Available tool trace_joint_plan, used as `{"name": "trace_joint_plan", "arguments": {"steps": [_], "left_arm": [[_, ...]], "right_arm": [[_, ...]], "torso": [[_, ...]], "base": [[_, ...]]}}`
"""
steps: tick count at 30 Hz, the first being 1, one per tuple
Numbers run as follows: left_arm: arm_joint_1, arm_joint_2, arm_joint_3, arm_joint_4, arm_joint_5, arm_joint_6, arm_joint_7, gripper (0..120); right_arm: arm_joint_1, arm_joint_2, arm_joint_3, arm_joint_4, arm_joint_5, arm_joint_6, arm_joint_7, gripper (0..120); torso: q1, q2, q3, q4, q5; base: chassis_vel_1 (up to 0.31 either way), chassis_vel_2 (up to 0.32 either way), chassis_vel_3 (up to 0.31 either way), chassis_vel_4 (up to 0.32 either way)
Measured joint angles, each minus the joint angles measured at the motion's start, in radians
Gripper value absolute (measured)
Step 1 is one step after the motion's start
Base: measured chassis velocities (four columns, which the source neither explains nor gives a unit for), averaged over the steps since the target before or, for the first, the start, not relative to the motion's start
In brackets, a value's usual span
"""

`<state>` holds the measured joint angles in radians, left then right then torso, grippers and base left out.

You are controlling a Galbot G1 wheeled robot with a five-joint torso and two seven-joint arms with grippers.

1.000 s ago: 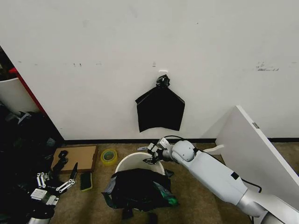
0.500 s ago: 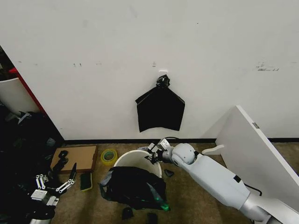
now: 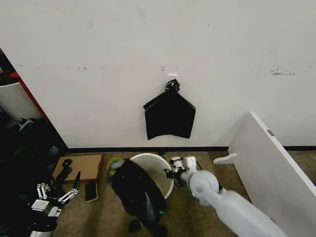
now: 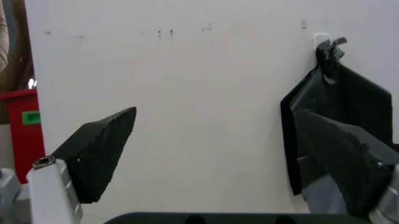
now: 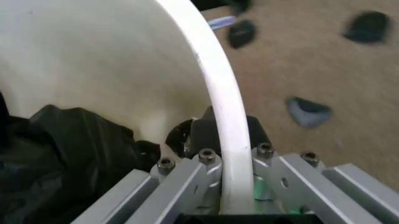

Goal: Place the garbage bag over the trash bin.

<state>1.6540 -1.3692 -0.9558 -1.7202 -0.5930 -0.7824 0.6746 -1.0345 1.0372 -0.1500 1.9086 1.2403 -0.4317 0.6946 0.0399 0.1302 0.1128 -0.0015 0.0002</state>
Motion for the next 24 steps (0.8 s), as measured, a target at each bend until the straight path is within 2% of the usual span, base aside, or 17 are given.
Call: {"name": "trace_joint_plan", "arguments": {"steps": [2, 8, 19, 24], "left_arm": [[0.0, 0.0, 0.002, -0.003, 0.0, 0.0, 0.0, 100], [-0.004, -0.001, 0.023, -0.019, 0.001, 0.002, -0.002, 100], [-0.001, -0.001, 0.026, -0.019, 0.0, -0.004, -0.001, 100], [0.005, -0.004, 0.024, -0.018, 0.0, -0.009, 0.002, 100]], "right_arm": [[-0.017, 0.004, 0.008, 0.005, -0.004, 0.02, 0.021, 0], [-0.164, 0.05, 0.044, 0.024, -0.078, 0.174, 0.137, 0], [-0.214, 0.064, 0.025, 0.032, -0.16, 0.21, 0.152, 0], [-0.254, 0.056, 0.021, 0.094, -0.231, 0.207, 0.167, 19]], "torso": [[0.0, 0.0, 0.0, 0.0001, -0.0002], [0.0, 0.0, 0.0, 0.0, 0.0], [0.0, 0.0, 0.0, 0.0002, 0.0001], [0.0, 0.0, 0.0, 0.0001, 0.0]], "base": [[0.0, 0.0, 0.0, 0.0], [0.0, 0.0, 0.0, 0.0], [0.0, 0.0, 0.0, 0.0], [0.0, 0.0, 0.0, 0.0]]}}
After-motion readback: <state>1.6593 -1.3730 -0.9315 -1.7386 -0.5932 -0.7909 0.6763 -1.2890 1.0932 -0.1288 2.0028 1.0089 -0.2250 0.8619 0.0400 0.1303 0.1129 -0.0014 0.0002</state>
